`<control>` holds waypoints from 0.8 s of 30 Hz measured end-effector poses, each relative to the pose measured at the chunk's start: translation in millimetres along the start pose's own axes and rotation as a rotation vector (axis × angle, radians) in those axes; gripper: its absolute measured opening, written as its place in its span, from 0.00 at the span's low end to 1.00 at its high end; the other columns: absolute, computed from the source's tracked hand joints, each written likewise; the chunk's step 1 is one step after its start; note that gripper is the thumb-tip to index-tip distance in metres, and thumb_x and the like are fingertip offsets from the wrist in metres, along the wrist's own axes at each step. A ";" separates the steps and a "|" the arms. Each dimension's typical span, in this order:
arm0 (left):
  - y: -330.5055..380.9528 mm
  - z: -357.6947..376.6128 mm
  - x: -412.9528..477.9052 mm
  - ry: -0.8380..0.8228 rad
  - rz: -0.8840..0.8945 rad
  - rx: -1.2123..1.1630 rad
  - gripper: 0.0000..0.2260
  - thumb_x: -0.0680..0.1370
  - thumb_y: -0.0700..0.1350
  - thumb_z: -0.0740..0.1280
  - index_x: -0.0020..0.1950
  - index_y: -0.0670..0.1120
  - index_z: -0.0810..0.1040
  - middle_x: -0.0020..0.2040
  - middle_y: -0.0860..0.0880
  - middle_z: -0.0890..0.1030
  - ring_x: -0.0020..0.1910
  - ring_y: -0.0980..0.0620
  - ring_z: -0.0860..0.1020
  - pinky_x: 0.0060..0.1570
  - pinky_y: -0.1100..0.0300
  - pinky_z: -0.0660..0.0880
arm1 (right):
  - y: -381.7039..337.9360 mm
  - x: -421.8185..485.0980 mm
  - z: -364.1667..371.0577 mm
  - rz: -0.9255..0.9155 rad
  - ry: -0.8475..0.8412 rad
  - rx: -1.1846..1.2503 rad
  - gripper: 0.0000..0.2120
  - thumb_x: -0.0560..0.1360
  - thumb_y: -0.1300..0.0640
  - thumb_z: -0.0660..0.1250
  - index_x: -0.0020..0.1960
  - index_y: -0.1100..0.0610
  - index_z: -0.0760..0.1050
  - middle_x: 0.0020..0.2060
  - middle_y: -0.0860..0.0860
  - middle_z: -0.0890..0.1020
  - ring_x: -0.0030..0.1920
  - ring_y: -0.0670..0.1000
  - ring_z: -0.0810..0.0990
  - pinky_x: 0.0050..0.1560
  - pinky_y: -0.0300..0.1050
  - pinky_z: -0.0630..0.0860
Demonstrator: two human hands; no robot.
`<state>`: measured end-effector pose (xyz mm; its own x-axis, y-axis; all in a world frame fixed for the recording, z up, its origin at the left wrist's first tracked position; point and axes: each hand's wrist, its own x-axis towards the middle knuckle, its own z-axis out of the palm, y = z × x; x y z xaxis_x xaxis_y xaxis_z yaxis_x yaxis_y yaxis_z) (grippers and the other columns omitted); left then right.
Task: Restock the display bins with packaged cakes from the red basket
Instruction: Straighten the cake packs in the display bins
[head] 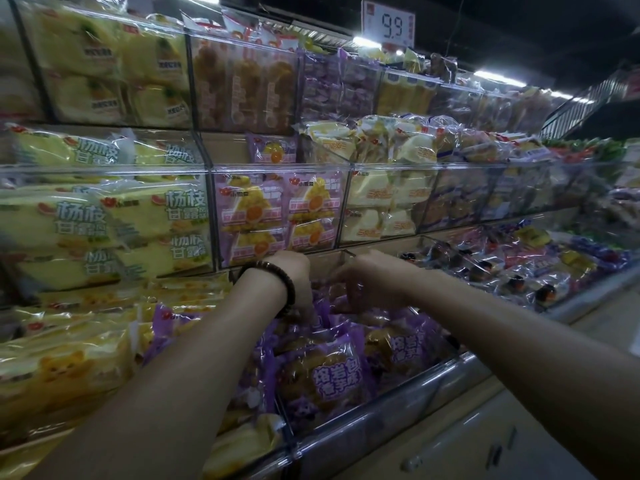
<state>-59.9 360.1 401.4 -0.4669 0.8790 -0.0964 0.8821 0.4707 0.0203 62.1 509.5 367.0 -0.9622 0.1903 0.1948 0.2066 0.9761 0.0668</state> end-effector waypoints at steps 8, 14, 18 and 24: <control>27.6 -1.5 -15.7 -0.159 0.165 0.248 0.05 0.77 0.47 0.72 0.42 0.49 0.79 0.43 0.51 0.81 0.42 0.51 0.81 0.48 0.52 0.83 | -5.3 -15.3 -16.5 0.075 -0.283 0.035 0.11 0.74 0.56 0.76 0.53 0.44 0.86 0.45 0.41 0.86 0.46 0.43 0.84 0.51 0.50 0.84; 36.3 4.6 -23.2 -0.211 0.169 0.308 0.14 0.74 0.56 0.74 0.38 0.52 0.72 0.39 0.54 0.75 0.46 0.48 0.78 0.54 0.54 0.81 | -18.6 -12.5 -8.0 0.056 -0.296 -0.082 0.11 0.75 0.55 0.73 0.42 0.38 0.79 0.44 0.43 0.84 0.47 0.51 0.82 0.44 0.47 0.78; 31.7 19.8 -14.5 -0.126 0.138 0.324 0.11 0.75 0.50 0.73 0.38 0.49 0.74 0.40 0.49 0.80 0.42 0.48 0.80 0.47 0.54 0.83 | -17.5 -14.2 1.7 0.066 -0.188 -0.142 0.21 0.73 0.55 0.77 0.59 0.35 0.78 0.41 0.38 0.77 0.45 0.48 0.79 0.37 0.43 0.71; 32.4 25.4 -11.0 -0.147 0.023 0.351 0.13 0.80 0.50 0.68 0.62 0.45 0.80 0.61 0.42 0.81 0.62 0.41 0.80 0.64 0.44 0.78 | -19.9 -28.0 -19.3 0.064 -0.091 -0.165 0.18 0.78 0.60 0.69 0.60 0.38 0.80 0.49 0.45 0.80 0.50 0.53 0.80 0.37 0.47 0.72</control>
<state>-24.6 363.8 377.9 -0.4552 0.8569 -0.2418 0.8719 0.3741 -0.3160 88.3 482.8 379.1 -0.9567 0.2674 0.1148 0.2869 0.9327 0.2184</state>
